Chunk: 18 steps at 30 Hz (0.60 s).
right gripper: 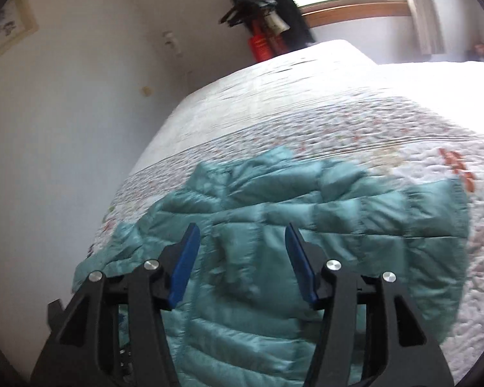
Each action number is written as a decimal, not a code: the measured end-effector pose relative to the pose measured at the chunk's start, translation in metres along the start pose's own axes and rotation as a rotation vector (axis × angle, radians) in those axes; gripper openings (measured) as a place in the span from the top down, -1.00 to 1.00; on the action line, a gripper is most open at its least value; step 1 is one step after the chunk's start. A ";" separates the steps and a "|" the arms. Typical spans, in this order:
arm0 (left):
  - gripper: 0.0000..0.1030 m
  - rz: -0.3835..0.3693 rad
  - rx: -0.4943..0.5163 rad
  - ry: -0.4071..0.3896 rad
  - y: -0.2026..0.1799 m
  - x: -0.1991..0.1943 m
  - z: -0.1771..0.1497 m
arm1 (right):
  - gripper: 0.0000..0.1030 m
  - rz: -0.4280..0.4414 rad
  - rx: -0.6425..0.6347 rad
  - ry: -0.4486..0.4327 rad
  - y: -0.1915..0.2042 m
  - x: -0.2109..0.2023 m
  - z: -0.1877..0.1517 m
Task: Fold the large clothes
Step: 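Fold the held sleeve across the jacket body and release with the right gripper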
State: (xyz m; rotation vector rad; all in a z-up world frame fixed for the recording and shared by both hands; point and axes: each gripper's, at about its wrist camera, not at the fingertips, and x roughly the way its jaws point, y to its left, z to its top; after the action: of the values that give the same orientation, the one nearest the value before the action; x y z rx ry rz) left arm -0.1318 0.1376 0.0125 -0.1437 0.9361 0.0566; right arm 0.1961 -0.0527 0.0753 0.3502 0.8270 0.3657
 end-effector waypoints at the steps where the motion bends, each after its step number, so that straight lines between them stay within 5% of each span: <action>1: -0.93 -0.012 0.008 0.011 -0.006 0.000 0.008 | -0.07 -0.079 0.028 -0.032 -0.014 -0.007 0.004; 4: -0.93 -0.040 0.014 0.005 -0.036 0.005 0.045 | -0.08 -0.279 0.118 -0.075 -0.056 -0.027 0.009; 9: -0.93 -0.074 0.081 0.023 -0.100 0.054 0.096 | -0.23 -0.324 0.184 -0.098 -0.094 -0.053 0.010; 14: -0.93 -0.112 0.030 0.102 -0.132 0.102 0.118 | -0.28 -0.310 0.180 -0.073 -0.101 -0.043 0.010; 17: -0.64 -0.076 0.016 0.134 -0.140 0.120 0.124 | -0.28 -0.295 0.192 -0.048 -0.108 -0.028 0.010; 18: -0.38 -0.082 0.010 0.142 -0.141 0.123 0.125 | -0.28 -0.296 0.193 -0.043 -0.108 -0.026 0.010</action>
State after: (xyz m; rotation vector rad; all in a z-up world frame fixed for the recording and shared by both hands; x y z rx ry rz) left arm 0.0564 0.0152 0.0003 -0.1780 1.0708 -0.0345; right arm 0.2064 -0.1607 0.0510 0.4069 0.8596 0.0019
